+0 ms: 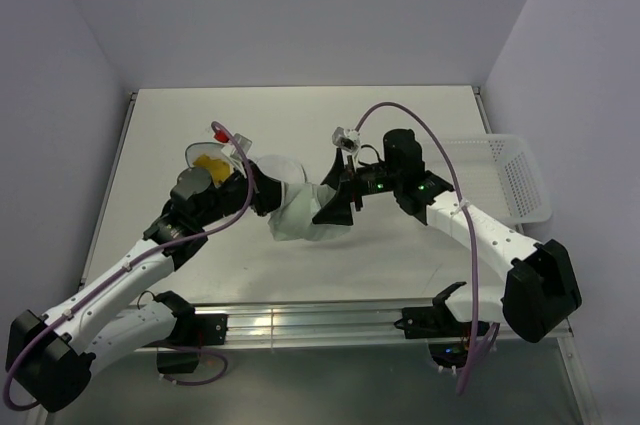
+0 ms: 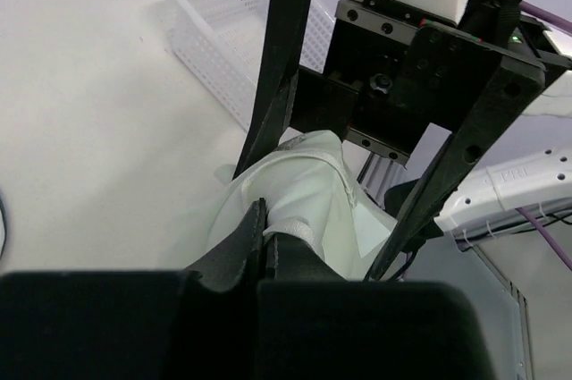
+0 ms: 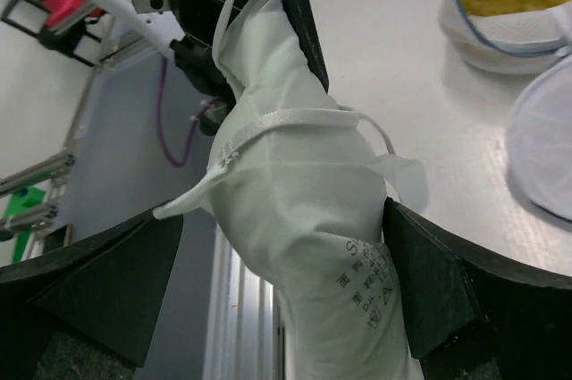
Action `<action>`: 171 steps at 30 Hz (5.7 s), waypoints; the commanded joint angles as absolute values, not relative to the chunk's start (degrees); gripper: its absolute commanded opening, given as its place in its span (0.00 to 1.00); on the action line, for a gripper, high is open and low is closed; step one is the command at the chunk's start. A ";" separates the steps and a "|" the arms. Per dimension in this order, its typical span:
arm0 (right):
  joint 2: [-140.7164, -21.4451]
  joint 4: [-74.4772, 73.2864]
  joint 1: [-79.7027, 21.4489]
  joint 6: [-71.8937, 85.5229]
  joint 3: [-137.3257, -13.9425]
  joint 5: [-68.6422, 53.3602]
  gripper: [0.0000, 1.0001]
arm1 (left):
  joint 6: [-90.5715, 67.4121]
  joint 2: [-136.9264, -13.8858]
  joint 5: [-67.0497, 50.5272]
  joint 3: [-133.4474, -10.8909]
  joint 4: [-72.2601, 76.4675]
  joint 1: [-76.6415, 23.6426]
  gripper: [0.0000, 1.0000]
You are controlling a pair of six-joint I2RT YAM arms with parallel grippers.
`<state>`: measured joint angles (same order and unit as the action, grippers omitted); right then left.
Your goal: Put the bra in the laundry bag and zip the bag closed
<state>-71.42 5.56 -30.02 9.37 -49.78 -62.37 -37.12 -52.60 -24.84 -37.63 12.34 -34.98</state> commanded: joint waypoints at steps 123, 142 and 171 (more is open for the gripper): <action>-89.29 24.79 -48.86 23.99 -49.91 -6.51 0.00 | -41.31 -42.97 1.08 -23.56 8.16 -27.60 0.00; -106.70 23.83 -57.30 38.76 -59.68 8.34 0.00 | -44.29 -39.12 -7.56 -17.14 17.57 -28.56 0.00; -97.48 5.98 -57.31 32.26 -62.75 0.80 0.76 | -42.98 -32.26 -2.99 -7.56 19.51 -28.56 0.00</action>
